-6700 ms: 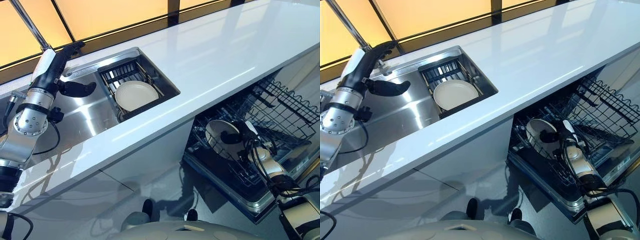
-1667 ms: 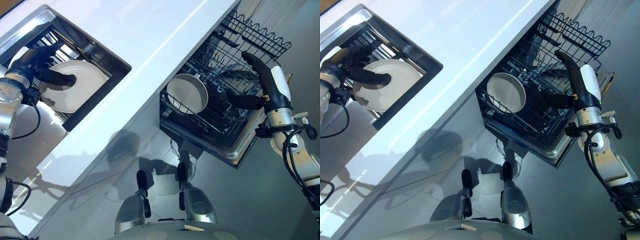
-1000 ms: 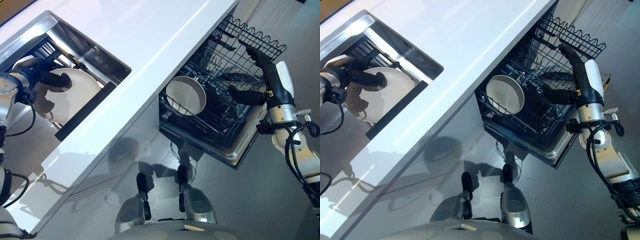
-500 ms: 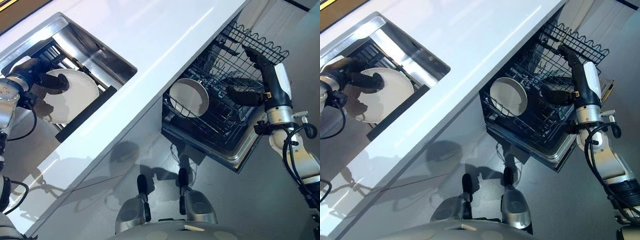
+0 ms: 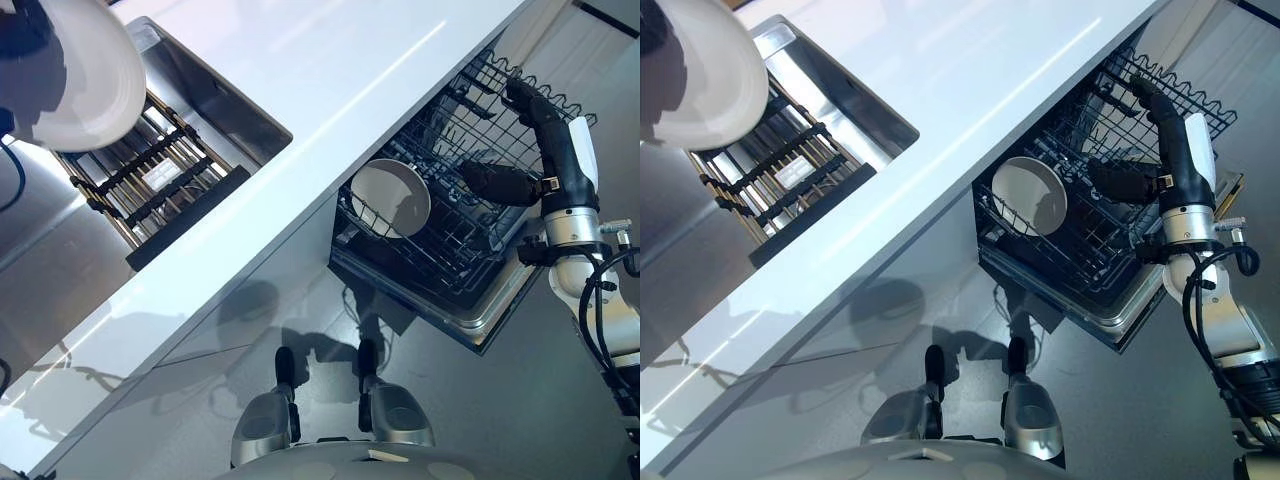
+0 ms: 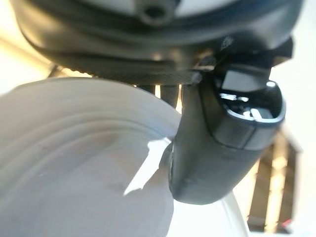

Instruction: Pick up plates and place into dishwasher.

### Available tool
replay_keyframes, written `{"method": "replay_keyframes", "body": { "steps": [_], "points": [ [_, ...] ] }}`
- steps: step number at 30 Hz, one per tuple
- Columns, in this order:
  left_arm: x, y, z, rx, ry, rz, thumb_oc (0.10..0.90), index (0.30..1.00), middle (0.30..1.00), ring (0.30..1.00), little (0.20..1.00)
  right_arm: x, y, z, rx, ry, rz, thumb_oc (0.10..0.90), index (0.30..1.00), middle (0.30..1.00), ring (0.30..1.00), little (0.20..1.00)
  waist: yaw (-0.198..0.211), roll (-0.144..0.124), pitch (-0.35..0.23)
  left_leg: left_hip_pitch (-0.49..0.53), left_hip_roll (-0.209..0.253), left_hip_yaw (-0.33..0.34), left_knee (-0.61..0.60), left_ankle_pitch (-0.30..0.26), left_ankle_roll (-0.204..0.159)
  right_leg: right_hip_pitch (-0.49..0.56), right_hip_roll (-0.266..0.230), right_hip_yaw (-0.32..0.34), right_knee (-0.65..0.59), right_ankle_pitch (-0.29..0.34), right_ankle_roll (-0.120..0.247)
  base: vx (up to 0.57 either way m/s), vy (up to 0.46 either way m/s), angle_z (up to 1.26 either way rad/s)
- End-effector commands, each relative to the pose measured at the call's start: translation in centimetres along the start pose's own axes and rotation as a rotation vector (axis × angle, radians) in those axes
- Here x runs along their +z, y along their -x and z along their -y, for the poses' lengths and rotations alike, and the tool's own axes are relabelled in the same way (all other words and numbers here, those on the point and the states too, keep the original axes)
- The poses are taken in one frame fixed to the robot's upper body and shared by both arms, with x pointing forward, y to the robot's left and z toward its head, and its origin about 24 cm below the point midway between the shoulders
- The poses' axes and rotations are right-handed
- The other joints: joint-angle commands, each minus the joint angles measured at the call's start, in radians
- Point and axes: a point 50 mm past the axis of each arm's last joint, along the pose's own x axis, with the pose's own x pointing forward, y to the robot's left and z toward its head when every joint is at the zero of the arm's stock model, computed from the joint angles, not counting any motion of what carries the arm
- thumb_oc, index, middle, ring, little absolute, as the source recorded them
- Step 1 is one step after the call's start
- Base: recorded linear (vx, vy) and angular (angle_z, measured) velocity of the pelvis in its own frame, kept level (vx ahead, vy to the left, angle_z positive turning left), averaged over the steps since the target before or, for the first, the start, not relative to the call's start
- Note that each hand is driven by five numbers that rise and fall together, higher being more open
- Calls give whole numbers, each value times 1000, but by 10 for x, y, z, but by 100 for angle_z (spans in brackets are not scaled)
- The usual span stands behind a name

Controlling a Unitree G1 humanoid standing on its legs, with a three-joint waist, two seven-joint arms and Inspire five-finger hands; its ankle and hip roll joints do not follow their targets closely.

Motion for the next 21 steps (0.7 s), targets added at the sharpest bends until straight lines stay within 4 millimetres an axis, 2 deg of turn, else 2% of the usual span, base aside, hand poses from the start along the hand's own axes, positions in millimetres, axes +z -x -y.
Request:
{"method": "replay_keyframes", "body": {
  "steps": [1, 8, 12, 14, 21],
  "points": [
    [22, -7, -42, 252, 3, 151, 100, 300, 300, 300, 200, 26, 0, 18, -49, -117, 159, 800, 900, 900, 900, 900, -6, 17, -267, 34, -73, 13, 2, -84, 12, 48, 4, -3, 18, -51, 71, 0, 0, 0],
    [58, 8, -29, 293, 260, 327, 100, 300, 300, 300, 200, 40, -5, 9, 15, -399, 188, 800, 900, 900, 900, 900, -9, 12, -283, 42, -71, 11, 2, -88, 7, 57, 9, -2, 18, -57, 62, -5, 0, 0],
    [71, 17, -15, 297, 434, 383, 100, 300, 300, 300, 200, 47, -7, -5, 114, -714, 192, 800, 900, 900, 900, 900, -20, 8, -295, 45, -68, 15, 2, -89, 4, 58, 13, 5, 16, -56, 58, -50, -5, -2],
    [75, 20, 2, 271, 503, 385, 100, 300, 300, 300, 200, 55, -9, -14, 159, -832, 227, 800, 900, 900, 900, 900, -28, 8, -304, 46, -65, 19, 2, -87, 4, 58, 17, 11, 17, -55, 55, -46, -6, -7],
    [90, 29, 37, 202, 588, 444, 100, 300, 300, 300, 200, 75, -13, -29, 283, -976, 294, 800, 900, 900, 900, 900, -56, 5, -321, 52, -59, 31, 2, -85, 6, 57, 27, 30, 17, -52, 47, -32, -10, -7]
  ]
}}
